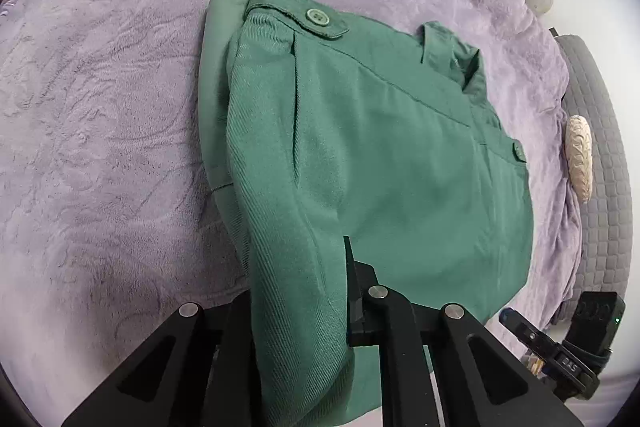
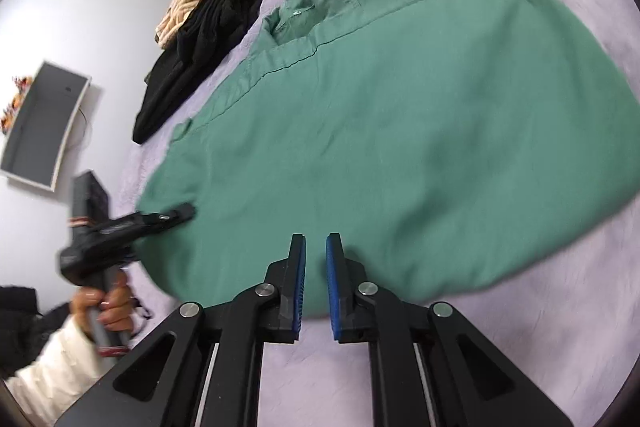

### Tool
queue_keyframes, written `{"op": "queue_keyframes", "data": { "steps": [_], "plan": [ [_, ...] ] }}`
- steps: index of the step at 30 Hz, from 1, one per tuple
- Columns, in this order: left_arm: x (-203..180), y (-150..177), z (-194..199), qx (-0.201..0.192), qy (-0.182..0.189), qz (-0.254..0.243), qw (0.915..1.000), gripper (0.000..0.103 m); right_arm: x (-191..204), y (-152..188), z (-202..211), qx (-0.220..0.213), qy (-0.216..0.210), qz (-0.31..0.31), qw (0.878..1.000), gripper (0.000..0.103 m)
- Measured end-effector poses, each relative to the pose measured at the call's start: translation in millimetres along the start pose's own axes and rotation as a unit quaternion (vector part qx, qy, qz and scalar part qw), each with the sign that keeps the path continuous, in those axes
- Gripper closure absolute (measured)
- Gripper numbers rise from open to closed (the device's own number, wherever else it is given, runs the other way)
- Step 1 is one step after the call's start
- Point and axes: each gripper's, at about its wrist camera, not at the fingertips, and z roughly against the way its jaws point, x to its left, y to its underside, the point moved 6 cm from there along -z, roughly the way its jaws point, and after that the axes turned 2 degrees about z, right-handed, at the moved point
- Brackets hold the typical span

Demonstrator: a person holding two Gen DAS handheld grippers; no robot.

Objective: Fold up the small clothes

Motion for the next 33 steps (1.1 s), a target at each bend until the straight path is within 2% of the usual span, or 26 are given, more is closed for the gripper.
{"op": "queue_keyframes", "data": {
  "steps": [2,5,11,15,19,20,24,28,31,33],
  "plan": [
    [-10,-1,11,-0.011,0.019,0.008,0.9997,0.09,-2,6,-27,0.023,0.015,0.007,1.0,0.093],
    [-30,-3,29,-0.029,0.053,0.018,0.998,0.091,-11,9,-42,0.021,0.014,-0.005,1.0,0.093],
    [-111,-9,54,-0.06,0.077,-0.038,0.9945,0.091,-31,12,-36,0.011,-0.053,-0.05,0.997,0.093],
    [-188,-7,45,-0.059,0.074,-0.093,0.9911,0.091,-51,15,-29,0.006,-0.121,-0.109,0.987,0.092],
    [-268,5,6,-0.046,0.03,-0.178,0.9825,0.091,-72,24,-14,0.002,-0.218,-0.193,0.957,0.092],
    [-285,9,-6,-0.037,0.019,-0.193,0.9803,0.091,-79,28,-10,-0.001,-0.231,-0.209,0.95,0.092],
    [-345,28,-71,-0.006,-0.031,-0.269,0.9627,0.091,-104,51,3,-0.011,-0.271,-0.271,0.924,0.092],
    [-373,51,-146,0.034,-0.083,-0.308,0.9473,0.091,-125,67,9,-0.009,-0.276,-0.293,0.915,0.088],
    [-375,66,-176,0.032,-0.136,-0.334,0.932,0.09,-136,71,13,-0.011,-0.279,-0.302,0.912,0.088],
    [-376,73,-178,0.027,-0.148,-0.342,0.9275,0.076,-141,70,19,-0.016,-0.28,-0.303,0.911,0.088]
  ]
}}
